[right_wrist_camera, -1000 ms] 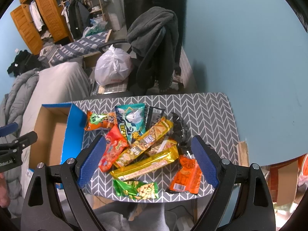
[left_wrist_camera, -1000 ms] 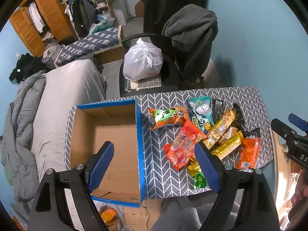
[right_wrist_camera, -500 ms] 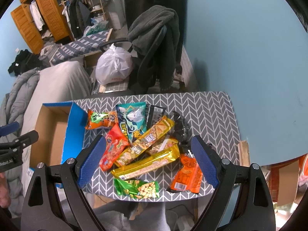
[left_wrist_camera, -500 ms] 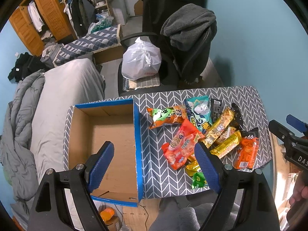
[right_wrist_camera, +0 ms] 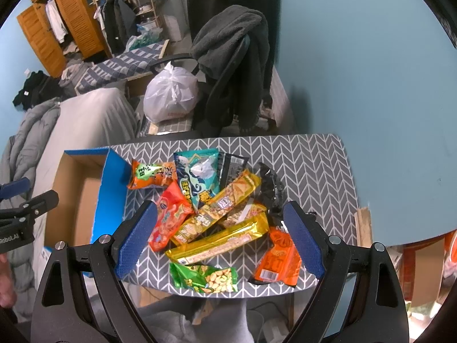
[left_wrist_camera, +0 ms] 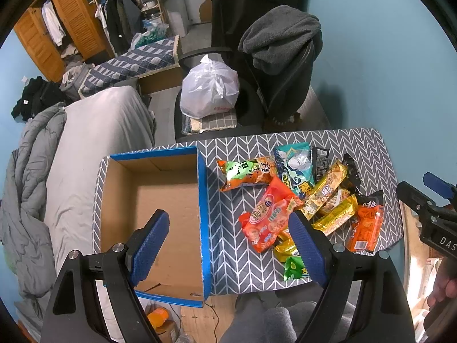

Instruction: Organize snacks

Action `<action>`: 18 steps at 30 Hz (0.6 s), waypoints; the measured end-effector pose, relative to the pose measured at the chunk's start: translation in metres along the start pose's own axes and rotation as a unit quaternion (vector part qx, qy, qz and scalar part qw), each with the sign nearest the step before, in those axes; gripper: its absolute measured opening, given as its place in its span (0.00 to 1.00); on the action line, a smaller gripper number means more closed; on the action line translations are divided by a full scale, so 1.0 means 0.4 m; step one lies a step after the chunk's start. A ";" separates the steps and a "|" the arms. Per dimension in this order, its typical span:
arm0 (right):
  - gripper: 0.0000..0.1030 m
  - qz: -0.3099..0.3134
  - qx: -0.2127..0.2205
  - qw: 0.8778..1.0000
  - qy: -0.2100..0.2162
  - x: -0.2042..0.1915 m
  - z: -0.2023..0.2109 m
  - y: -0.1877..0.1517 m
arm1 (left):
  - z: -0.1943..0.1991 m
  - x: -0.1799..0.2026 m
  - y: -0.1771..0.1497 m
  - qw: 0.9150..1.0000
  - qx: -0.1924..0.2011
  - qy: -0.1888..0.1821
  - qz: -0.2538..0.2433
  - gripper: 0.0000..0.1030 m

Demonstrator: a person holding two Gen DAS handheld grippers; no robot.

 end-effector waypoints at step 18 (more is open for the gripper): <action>0.86 -0.001 -0.002 1.000 0.000 -0.002 -0.001 0.003 | -0.003 -0.002 0.005 1.000 -0.002 -0.002 -0.001 0.85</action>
Point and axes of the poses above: each gripper's, at about its wrist camera, not at the fingertips, and z roughly against the way its jaws point, x to its right, y to its top, the point moved 1 cm from there along -z, roughly the way its jaws point, and after that the axes turned 9 degrees about -x, right-handed, at the moved point
